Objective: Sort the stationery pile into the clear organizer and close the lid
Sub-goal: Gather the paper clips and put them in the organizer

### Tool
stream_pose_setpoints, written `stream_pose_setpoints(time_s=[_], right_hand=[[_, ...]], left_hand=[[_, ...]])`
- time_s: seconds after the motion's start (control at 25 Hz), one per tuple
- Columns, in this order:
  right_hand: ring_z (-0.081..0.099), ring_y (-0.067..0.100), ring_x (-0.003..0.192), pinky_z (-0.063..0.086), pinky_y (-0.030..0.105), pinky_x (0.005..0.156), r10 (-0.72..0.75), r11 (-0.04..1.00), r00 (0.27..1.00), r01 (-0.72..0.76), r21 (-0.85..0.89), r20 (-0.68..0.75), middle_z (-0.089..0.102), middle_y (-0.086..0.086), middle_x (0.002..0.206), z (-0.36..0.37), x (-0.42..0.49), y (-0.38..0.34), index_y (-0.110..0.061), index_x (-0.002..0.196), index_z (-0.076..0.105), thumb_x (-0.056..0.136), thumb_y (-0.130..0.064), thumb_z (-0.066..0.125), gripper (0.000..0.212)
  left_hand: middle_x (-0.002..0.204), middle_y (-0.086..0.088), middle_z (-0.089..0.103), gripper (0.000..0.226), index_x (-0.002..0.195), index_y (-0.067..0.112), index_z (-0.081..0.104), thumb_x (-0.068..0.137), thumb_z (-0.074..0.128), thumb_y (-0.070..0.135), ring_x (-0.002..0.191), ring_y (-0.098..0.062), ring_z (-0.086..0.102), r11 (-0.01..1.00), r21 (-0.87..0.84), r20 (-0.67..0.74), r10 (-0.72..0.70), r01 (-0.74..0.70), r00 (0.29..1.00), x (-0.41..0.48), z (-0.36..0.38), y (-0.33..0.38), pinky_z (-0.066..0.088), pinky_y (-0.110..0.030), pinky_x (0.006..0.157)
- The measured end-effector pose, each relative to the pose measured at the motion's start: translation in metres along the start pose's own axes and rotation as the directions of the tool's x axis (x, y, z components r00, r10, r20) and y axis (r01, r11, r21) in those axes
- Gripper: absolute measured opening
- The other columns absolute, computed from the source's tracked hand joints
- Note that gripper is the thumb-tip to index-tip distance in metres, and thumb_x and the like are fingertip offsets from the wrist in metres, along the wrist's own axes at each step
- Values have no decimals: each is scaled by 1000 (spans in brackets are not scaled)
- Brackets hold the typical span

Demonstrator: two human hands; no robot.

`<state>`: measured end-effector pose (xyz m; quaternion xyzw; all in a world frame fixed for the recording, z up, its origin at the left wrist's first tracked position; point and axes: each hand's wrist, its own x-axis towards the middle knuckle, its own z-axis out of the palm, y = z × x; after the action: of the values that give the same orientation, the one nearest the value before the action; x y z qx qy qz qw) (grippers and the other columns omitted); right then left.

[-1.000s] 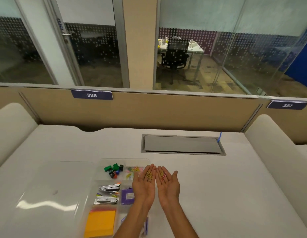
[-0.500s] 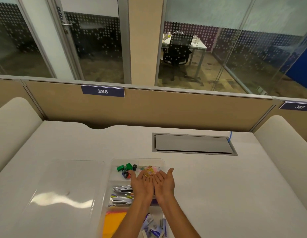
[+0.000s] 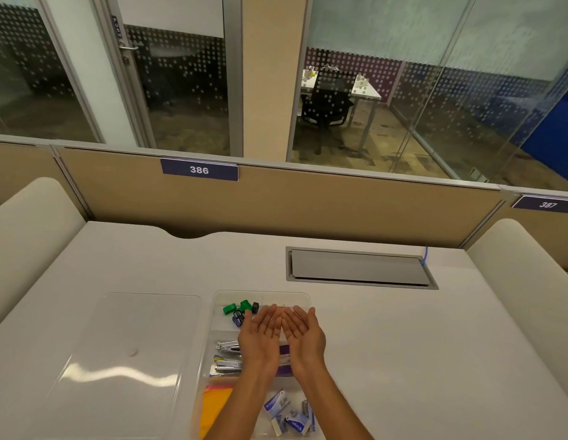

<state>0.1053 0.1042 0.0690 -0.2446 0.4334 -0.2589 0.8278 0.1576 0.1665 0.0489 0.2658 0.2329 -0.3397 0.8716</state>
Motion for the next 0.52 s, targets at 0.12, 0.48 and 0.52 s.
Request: stream_pose_setpoints(time_s=[0.12, 0.48, 0.52], right_hand=[[69, 27, 78, 57, 34, 74, -22, 999, 999, 23, -33, 33, 71, 21, 89, 6, -11, 6, 9, 106, 65, 99, -29, 50, 41], [70, 28, 82, 58, 36, 77, -44, 916, 966, 140, -376, 254, 74, 19, 92, 52, -57, 62, 2, 98, 69, 100, -22, 48, 32], [71, 27, 84, 58, 37, 80, -38, 882, 953, 173, -439, 299, 74, 16, 93, 60, -64, 73, -1, 98, 70, 100, -23, 48, 31]], left_hand=[[96, -16, 64, 33, 98, 2, 65, 99, 49, 30, 86, -25, 61, 998, 49, -3, 46, -46, 999, -15, -2, 16, 49, -33, 82], [74, -13, 68, 33, 90, 0, 65, 102, 48, 25, 66, -22, 64, 812, 487, -20, 379, -322, 925, -41, -42, 112, 52, -33, 65], [77, -11, 70, 33, 90, 2, 66, 102, 47, 26, 68, -22, 67, 710, 597, -10, 471, -373, 882, -43, -54, 131, 54, -34, 67]])
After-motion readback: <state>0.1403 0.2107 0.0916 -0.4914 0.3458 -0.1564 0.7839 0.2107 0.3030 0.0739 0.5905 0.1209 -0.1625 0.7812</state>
